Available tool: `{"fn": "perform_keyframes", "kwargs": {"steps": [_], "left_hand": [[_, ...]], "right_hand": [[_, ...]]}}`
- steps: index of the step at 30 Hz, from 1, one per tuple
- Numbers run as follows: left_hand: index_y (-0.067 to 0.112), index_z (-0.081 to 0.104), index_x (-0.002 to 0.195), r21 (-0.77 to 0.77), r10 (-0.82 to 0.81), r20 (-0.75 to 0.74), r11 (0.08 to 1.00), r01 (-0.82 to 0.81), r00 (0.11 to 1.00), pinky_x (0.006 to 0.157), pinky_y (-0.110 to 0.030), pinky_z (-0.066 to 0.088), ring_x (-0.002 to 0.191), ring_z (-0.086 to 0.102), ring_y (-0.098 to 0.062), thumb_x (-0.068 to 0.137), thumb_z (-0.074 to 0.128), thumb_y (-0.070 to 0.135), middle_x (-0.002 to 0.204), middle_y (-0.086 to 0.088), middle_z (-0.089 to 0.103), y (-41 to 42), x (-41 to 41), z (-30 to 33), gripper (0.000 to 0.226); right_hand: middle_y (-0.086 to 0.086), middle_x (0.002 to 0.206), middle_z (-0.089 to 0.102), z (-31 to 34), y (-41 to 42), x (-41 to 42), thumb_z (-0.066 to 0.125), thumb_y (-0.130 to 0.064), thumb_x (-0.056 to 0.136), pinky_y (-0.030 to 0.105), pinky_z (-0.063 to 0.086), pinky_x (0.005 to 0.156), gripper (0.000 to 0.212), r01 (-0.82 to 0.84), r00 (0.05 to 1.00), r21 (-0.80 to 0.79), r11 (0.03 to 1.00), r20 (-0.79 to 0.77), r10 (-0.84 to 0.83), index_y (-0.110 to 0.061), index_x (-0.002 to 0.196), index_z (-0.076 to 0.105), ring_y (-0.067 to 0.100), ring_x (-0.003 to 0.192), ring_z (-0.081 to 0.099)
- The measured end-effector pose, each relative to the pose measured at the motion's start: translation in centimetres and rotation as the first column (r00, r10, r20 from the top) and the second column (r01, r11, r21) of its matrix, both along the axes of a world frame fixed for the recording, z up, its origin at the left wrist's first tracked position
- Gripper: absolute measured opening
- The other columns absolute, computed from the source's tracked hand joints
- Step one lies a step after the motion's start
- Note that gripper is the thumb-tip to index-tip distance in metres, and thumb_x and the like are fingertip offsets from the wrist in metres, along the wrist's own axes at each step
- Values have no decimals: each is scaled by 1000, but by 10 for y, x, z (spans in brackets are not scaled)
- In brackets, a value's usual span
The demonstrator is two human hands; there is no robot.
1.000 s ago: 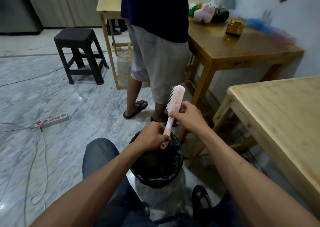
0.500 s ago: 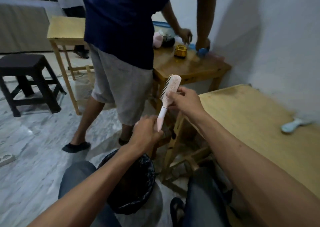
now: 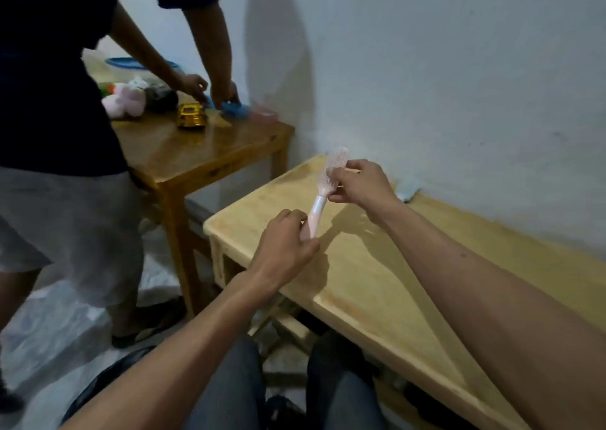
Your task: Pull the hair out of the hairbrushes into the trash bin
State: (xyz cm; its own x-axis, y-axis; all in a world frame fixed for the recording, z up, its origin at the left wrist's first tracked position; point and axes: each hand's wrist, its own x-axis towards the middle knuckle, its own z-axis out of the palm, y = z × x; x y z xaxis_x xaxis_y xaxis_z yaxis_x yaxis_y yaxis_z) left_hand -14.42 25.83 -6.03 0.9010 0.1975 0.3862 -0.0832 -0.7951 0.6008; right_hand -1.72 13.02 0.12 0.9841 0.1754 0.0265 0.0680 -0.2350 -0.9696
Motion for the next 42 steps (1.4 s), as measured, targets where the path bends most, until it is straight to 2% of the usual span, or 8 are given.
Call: {"fn": "perform_keyframes", "kwargs": {"steps": [6,12,20,25,29,33,35,42], "left_hand": [[9,62,89,-1,-208,-73,978,209,975,65,-38,41,79,55,-27,78,67,27,86,-5,58,-76,56,6,22],[5,61,99,67,-353,-140,929,365,925,72,-37,43,93,60,-34,87,61,25,102,-14,61,-152,97,3,23],[6,56,121,265,-317,-88,906,329,944,69,-31,33,98,59,-30,99,48,20,115,-13,55,-188,136,-5,27],[2,60,117,234,-299,-11,927,294,954,62,-30,40,77,57,-26,96,50,7,109,-16,55,-187,141,-12,24],[2,65,104,274,-240,-38,931,241,970,53,-28,35,56,39,-18,90,60,5,102,-17,60,-184,143,-13,15],[10,66,66,419,-221,-18,884,209,975,38,-20,20,40,26,-10,50,88,7,64,-6,57,-182,144,-11,27],[10,65,63,422,-220,-28,882,211,975,38,-19,19,37,28,-10,47,89,8,60,-5,56,-181,144,-13,28],[7,67,70,418,-247,-20,878,232,969,36,-19,20,33,44,-11,56,88,12,61,-4,58,-180,147,-15,26]], "right_hand": [[4,71,76,-4,-93,38,69,-20,83,46,65,85,13,243,970,-57,968,-12,-244,-8,82,74,26,69,79],[22,87,78,-30,-174,81,72,-21,85,48,66,80,26,431,891,-156,889,-83,-446,5,88,76,28,69,76],[9,73,73,-49,-197,119,72,-22,89,33,59,62,19,492,840,-267,829,-104,-532,-3,91,77,22,53,66],[13,64,71,-57,-191,127,71,-33,85,42,61,69,34,516,837,-311,798,-15,-547,-1,85,78,24,53,62],[16,84,78,-62,-185,126,67,-43,81,46,59,72,43,533,833,-346,772,54,-551,-1,85,78,25,61,63],[15,86,78,-61,-184,126,67,-44,80,44,58,72,44,522,836,-368,769,42,-548,-2,87,78,33,71,71],[14,84,79,-59,-184,125,67,-46,81,46,59,78,45,518,836,-377,768,34,-547,-3,87,79,35,79,73],[15,73,75,-54,-184,120,69,-45,82,34,50,64,46,527,829,-339,779,3,-559,0,85,79,21,58,59]]}}
